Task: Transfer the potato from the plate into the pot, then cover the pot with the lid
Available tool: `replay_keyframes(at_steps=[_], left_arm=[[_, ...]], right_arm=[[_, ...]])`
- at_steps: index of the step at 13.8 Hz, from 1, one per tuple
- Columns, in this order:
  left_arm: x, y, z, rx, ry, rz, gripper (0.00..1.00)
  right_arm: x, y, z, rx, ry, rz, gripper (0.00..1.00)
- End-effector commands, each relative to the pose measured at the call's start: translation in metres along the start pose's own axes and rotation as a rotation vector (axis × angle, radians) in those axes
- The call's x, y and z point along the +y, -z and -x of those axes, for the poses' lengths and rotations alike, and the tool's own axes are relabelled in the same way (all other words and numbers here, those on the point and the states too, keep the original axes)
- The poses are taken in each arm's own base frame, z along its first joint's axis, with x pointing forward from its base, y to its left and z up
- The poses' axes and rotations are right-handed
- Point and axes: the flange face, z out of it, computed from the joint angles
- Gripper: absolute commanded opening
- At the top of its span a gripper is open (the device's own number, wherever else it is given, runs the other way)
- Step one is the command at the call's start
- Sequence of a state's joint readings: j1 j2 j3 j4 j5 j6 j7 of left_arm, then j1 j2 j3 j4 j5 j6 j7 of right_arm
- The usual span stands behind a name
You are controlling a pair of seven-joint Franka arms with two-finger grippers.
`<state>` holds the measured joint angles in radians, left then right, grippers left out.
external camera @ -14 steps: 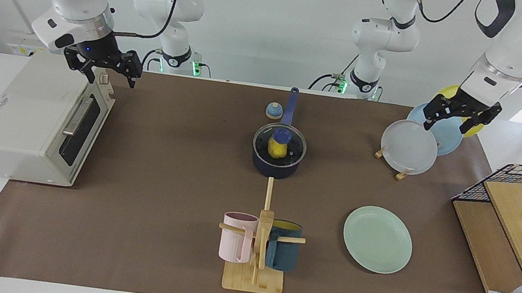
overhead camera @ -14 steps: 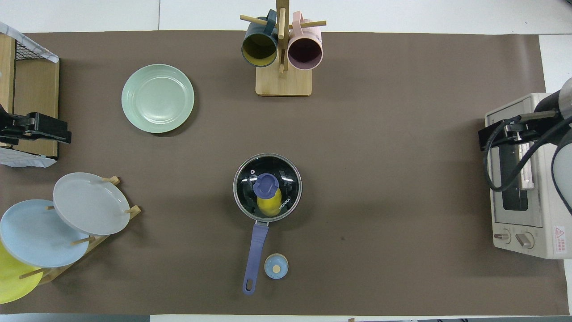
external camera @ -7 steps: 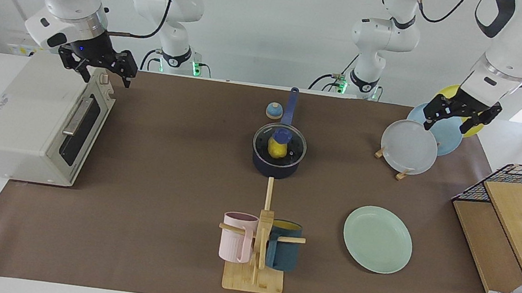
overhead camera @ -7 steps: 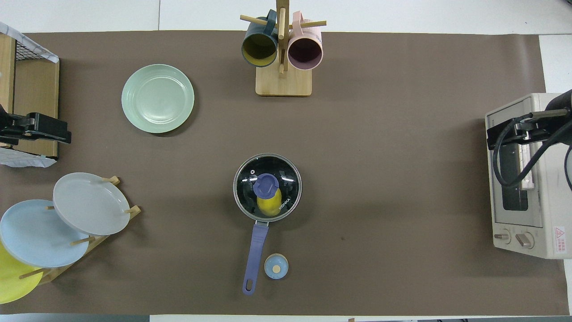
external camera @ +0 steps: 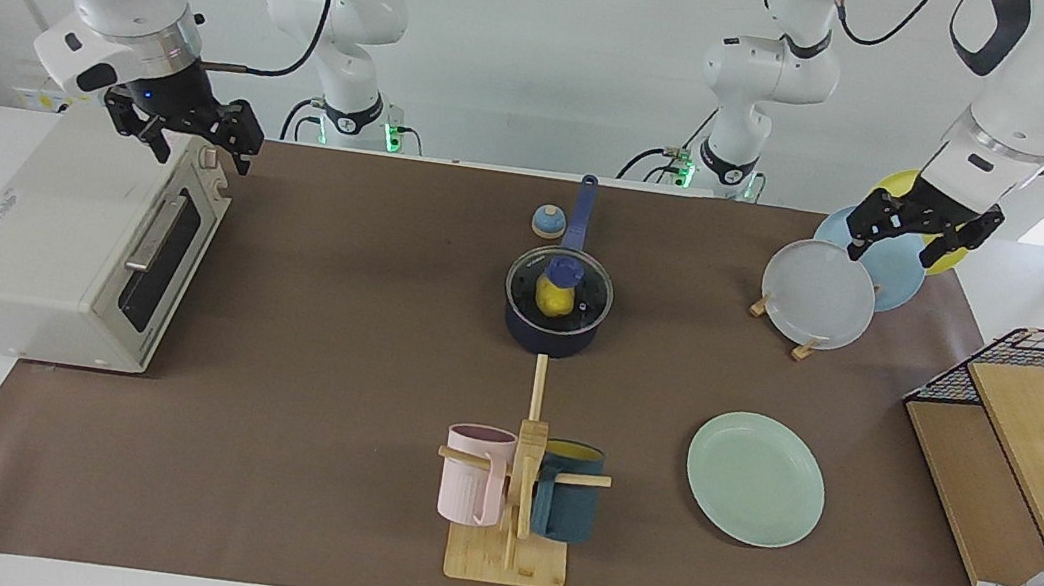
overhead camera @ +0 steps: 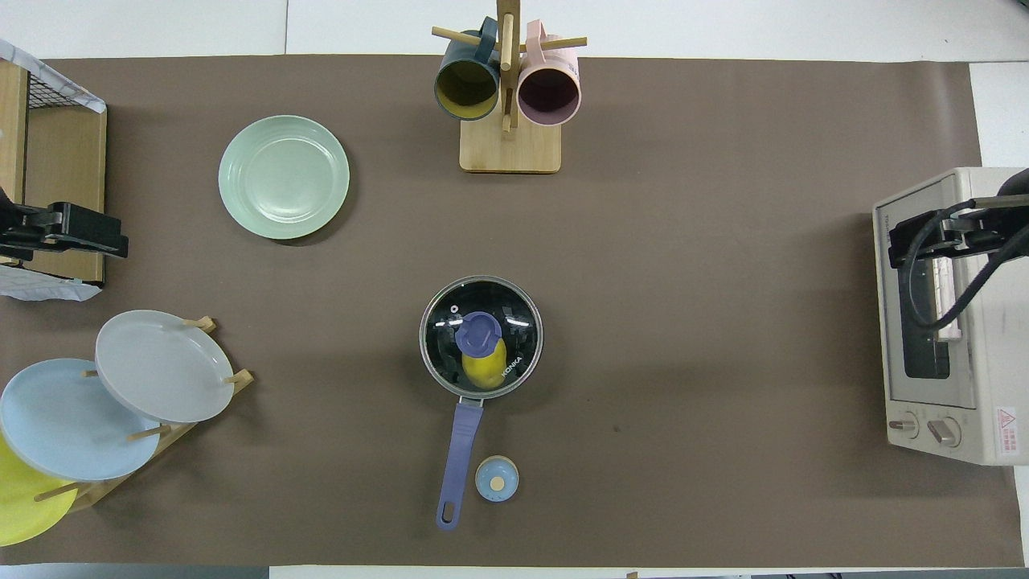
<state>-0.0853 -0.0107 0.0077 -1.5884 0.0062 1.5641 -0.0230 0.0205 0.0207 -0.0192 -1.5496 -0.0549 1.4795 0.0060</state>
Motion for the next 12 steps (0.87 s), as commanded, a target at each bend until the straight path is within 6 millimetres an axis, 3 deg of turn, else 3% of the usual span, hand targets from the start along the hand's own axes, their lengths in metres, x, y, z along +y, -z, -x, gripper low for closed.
replay_keyframes(at_steps=[1,12], left_arm=[[-0.0036,0.0042,0.0047,-0.005,0.0,-0.02,1.0],[-0.0036,0.0042,0.0047,-0.005,0.0,-0.02,1.0]], right_arm=[[-0.0051,0.0019,0.0045,0.011,0.023,-0.038,1.0],[-0.0128,0.0045,0.0065,0.013,0.039,-0.04,1.0]])
